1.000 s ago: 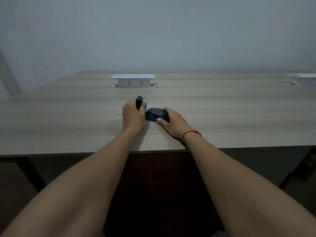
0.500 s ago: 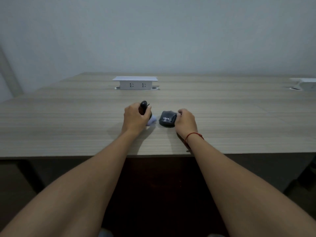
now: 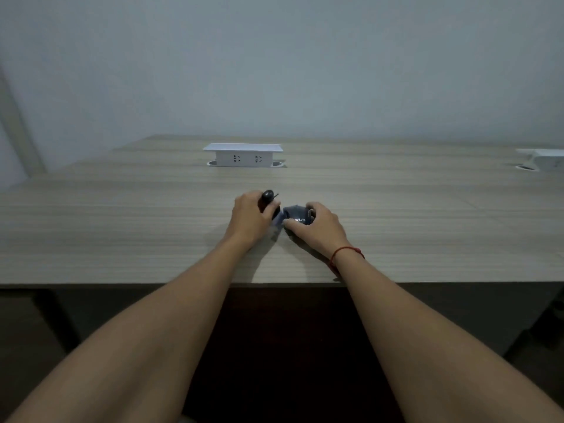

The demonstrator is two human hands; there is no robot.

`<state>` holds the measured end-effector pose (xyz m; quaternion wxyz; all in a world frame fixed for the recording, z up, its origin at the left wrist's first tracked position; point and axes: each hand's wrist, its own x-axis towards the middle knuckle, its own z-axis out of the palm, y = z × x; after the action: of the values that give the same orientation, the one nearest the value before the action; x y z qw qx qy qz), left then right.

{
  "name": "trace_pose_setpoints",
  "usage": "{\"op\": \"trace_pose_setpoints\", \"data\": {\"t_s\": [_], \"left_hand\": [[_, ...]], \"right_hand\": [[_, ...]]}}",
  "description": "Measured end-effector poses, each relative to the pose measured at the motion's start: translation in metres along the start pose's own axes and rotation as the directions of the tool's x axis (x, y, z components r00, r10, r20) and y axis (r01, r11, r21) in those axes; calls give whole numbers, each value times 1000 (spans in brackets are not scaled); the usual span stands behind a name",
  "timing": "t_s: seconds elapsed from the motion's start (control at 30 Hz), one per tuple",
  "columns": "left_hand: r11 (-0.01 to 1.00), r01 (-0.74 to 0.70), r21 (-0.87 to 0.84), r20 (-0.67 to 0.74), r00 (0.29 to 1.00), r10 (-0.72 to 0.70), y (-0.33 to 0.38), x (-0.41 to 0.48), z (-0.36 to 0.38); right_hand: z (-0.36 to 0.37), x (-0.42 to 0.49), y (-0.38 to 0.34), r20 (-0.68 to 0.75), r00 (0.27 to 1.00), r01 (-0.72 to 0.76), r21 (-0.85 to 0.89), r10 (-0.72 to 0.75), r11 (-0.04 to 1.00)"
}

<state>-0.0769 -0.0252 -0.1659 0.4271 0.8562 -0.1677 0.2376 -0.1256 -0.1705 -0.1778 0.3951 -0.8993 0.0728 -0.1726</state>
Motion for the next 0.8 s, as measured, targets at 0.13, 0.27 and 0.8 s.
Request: {"op": "trace_pose_setpoints", "data": {"t_s": [0.13,0.27,0.8], "left_hand": [[991,-20,-131,-184,983,-5,15,7,-11],[997,16,-71,-67,998,-20,18,5,0],[998,22,66,-88,996,-16,-4,-10,-2]], "right_hand": [[3,0,-3,37,999,36,-8,-36,999],[5,3,-5,36,997,69,-37,-68,997],[7,5,-1,26,998,54,10,-54,999]]}}
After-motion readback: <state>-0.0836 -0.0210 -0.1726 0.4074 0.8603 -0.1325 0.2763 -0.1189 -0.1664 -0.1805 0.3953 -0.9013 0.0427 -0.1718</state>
